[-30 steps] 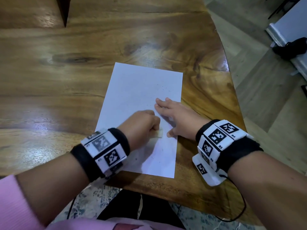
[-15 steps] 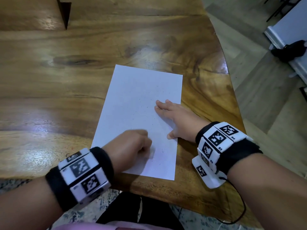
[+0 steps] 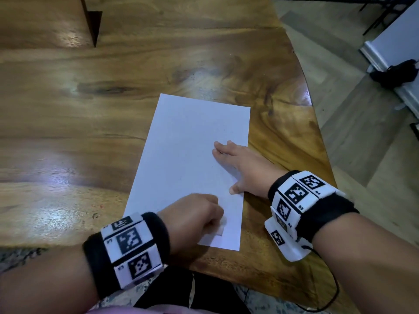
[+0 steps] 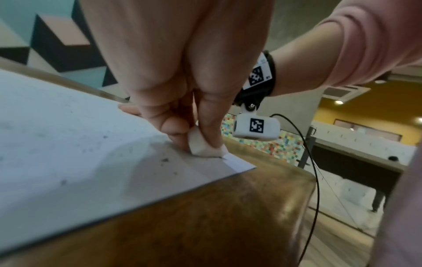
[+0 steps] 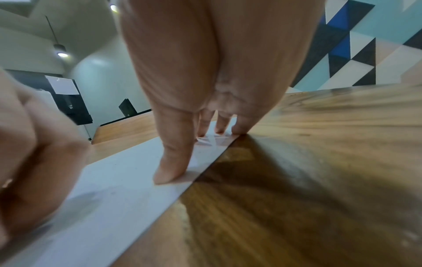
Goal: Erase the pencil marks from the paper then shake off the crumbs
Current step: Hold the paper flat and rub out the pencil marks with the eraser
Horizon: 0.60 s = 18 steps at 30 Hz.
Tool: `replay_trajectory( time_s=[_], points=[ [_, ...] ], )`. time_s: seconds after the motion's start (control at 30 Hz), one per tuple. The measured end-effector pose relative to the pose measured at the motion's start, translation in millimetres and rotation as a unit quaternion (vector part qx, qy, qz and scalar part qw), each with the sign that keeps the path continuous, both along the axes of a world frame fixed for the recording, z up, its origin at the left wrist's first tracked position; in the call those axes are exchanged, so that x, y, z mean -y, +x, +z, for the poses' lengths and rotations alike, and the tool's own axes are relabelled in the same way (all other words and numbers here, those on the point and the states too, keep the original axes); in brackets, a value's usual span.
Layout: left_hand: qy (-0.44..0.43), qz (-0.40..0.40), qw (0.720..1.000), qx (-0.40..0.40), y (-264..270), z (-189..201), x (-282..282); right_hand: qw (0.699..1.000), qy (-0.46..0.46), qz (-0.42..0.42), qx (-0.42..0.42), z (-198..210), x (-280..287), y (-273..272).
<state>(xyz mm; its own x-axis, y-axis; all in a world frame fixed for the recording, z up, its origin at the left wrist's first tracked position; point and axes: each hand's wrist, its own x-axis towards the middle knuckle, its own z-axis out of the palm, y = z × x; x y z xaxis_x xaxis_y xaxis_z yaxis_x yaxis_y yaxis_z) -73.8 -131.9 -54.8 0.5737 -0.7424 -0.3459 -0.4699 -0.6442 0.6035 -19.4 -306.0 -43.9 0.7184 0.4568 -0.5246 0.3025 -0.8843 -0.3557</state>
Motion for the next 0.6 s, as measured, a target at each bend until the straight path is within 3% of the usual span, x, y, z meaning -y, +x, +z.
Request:
replay_trajectory(
  time_s=[0.2,0.37,0.6],
  points=[
    [0.004,0.085,0.995,0.056,34,3,22,1.000,0.019,-0.017,0.004,-9,1,0],
    [-0.014,-0.016,1.000,0.009,-3,2,-7,1.000,0.007,-0.001,0.002,-2,1,0],
    [-0.033,0.127,0.987,0.092,51,1,-10,1.000,0.014,-0.015,0.005,-8,0,0]
  ],
)
